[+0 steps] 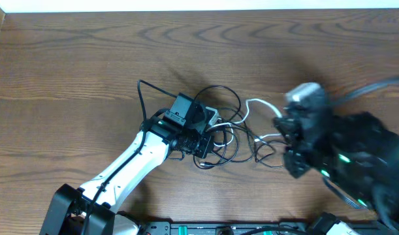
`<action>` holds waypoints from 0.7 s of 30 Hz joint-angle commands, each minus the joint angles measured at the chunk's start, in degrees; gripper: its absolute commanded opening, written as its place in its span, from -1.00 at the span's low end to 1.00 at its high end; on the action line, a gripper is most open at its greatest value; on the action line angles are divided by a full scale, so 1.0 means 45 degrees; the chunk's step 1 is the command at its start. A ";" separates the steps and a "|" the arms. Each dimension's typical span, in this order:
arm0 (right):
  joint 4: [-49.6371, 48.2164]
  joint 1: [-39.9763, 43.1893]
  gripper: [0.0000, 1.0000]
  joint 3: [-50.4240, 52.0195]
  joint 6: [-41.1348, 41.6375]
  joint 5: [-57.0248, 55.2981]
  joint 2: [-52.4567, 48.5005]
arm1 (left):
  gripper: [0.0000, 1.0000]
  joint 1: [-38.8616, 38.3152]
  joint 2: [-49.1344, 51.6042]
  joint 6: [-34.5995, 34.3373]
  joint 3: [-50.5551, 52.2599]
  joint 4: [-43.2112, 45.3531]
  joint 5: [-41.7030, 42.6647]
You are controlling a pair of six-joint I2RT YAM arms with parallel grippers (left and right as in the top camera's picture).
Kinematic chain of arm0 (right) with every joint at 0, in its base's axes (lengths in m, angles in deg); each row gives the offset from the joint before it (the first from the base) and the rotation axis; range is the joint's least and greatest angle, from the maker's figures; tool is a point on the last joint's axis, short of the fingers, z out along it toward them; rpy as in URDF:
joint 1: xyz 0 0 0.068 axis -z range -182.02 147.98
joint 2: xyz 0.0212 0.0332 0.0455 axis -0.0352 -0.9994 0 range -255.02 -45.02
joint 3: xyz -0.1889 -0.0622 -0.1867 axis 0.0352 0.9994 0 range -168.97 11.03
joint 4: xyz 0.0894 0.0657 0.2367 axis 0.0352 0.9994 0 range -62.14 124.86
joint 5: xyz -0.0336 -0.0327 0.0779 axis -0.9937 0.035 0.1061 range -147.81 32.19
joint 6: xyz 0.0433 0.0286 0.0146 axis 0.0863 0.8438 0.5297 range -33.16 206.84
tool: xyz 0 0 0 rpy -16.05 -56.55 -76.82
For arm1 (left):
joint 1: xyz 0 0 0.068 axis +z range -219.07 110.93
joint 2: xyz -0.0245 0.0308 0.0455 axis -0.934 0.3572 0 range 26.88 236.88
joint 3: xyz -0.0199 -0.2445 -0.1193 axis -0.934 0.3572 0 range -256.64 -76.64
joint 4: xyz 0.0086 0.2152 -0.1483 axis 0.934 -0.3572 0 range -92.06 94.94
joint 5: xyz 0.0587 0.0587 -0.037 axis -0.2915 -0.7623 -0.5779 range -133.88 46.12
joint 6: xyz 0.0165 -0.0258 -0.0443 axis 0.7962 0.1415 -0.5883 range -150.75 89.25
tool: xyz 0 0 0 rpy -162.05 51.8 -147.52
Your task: Untangle cables
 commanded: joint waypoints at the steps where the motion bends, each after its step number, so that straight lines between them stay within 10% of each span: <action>1: -0.0039 0.0107 -0.97 -0.0767 0.0141 -0.1904 0.1132 | -0.85 -0.0029 0.0053 -0.0034 0.0015 0.0034 -0.0165; 21: 0.0661 0.0107 -0.97 -0.0690 0.2132 -0.4852 0.3177 | -0.85 -0.0029 0.0049 -0.0879 0.0010 0.0243 0.0865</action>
